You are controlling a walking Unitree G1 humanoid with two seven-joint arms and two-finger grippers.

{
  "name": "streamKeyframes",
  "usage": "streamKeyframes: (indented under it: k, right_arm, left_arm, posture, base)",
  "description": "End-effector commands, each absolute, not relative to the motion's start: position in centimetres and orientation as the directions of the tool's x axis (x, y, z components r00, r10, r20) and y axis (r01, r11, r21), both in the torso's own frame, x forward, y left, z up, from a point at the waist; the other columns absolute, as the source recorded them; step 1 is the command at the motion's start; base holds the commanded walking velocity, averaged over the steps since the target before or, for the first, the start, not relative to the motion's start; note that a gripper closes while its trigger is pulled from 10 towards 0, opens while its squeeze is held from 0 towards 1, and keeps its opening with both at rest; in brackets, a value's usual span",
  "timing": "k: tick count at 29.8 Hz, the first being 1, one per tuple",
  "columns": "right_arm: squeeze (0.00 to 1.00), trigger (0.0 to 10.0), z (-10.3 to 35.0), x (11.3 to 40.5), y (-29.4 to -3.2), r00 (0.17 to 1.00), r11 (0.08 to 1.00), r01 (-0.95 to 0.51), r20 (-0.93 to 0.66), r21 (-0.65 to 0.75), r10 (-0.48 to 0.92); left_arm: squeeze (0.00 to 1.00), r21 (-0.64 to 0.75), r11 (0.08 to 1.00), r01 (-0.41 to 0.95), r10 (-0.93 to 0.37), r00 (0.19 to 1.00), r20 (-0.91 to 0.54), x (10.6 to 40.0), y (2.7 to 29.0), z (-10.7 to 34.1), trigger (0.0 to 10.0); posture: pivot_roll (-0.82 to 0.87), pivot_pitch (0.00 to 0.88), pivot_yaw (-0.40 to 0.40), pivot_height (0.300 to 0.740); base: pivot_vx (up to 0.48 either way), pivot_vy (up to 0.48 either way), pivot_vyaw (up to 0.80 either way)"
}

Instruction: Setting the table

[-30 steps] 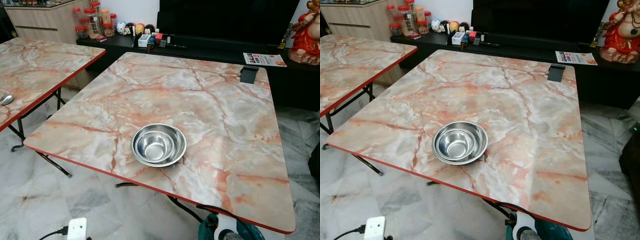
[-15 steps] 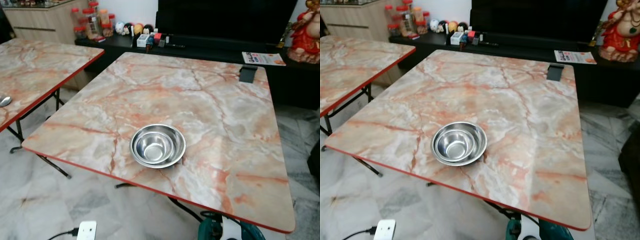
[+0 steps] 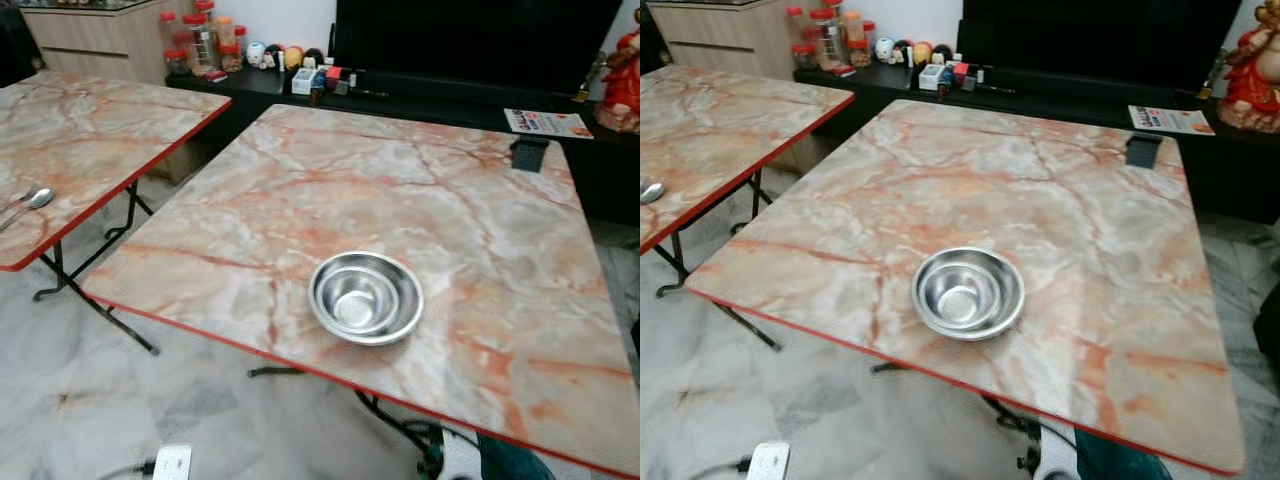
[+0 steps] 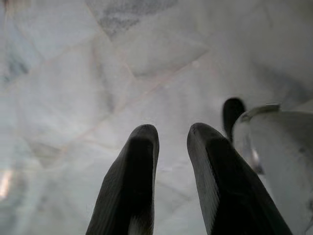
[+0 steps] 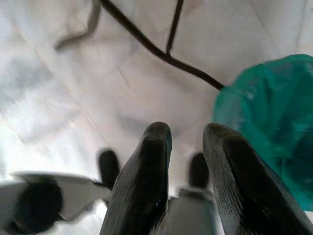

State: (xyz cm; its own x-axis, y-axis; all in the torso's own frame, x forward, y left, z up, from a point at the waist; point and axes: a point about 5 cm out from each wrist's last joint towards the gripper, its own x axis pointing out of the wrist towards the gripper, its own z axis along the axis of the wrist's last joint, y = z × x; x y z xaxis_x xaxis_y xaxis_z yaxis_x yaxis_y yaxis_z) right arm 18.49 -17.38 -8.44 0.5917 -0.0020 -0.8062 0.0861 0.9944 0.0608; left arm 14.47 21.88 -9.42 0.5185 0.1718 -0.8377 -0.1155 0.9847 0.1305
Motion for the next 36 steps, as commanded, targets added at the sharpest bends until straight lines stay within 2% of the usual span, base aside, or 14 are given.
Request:
streamKeyframes:
  k: [1, 20, 26, 36]
  right_arm:
    - [0.00, 10.0, -8.7, 17.8, -18.0, 0.582, 0.992, 0.114, -0.813, 0.054, -0.023]
    - [0.00, 10.0, -8.8, 17.7, -17.6, 0.586, 0.987, 0.142, -0.810, 0.073, -0.025]
    - [0.00, 10.0, -8.8, 17.8, -17.5, 0.585, 0.987, 0.139, -0.811, 0.081, -0.016]
    - [0.00, 10.0, -8.6, 18.1, -17.3, 0.597, 0.989, 0.123, -0.802, 0.079, -0.010]
  left_arm:
    - [0.00, 0.128, 0.985, -0.117, 0.171, 0.522, -0.835, 14.9, 21.7, -9.3, 10.0]
    - [0.00, 0.146, 0.986, -0.084, 0.168, 0.553, -0.816, 16.1, 22.2, -8.7, 10.0]
    - [0.00, 0.151, 0.986, -0.078, 0.168, 0.551, -0.817, 16.1, 22.3, -8.7, 10.0]
    - [0.00, 0.161, 0.985, -0.068, 0.172, 0.539, -0.824, 15.5, 22.6, -8.9, 10.0]
  posture:
    - [0.02, 0.021, 0.023, 0.740]
    - [0.02, 0.028, 0.053, 0.740]
    - [0.02, 0.025, 0.055, 0.740]
    - [0.03, 0.002, 0.057, 0.740]
  base:
    - [0.000, 0.412, 0.00]
    - [0.000, 0.409, 0.00]
    - [0.000, 0.409, -0.32]
    - [0.000, 0.411, 0.00]
